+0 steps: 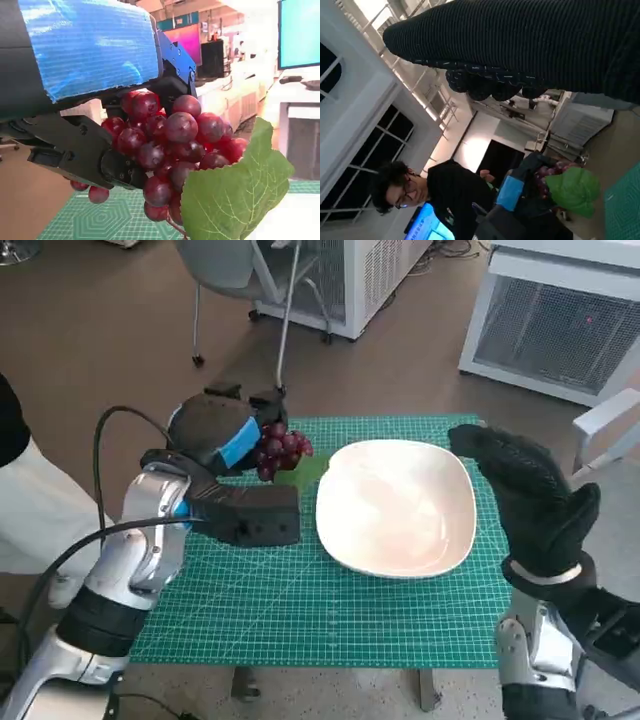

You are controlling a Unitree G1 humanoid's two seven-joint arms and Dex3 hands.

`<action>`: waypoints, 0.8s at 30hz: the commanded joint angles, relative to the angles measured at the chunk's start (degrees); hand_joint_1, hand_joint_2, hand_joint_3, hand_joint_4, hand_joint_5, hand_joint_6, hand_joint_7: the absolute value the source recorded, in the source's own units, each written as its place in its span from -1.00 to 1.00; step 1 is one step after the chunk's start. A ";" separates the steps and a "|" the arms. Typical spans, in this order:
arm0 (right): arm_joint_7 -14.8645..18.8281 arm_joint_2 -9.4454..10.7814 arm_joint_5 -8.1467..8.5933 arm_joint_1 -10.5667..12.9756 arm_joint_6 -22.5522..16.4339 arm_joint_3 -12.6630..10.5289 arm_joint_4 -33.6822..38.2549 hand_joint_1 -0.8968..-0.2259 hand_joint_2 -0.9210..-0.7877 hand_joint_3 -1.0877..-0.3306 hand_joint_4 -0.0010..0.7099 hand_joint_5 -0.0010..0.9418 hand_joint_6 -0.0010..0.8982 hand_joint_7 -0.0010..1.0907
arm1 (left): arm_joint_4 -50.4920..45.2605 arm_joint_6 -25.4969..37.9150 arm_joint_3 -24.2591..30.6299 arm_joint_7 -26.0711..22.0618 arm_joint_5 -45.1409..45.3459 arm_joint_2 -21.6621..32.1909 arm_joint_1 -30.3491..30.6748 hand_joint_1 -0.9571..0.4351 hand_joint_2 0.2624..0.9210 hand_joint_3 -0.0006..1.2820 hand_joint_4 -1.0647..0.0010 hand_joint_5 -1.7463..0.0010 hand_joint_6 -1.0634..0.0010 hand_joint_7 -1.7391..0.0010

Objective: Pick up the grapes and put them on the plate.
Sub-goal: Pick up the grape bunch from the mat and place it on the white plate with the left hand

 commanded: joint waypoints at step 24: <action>-5.49 -2.65 -2.95 6.95 1.10 -2.02 -10.80 -0.41 -1.00 0.21 -0.22 -1.00 -0.37 -0.95 | 34.76 -8.07 -9.60 5.99 1.27 -26.34 -21.72 0.38 1.00 -0.72 0.07 -0.76 -0.15 -0.17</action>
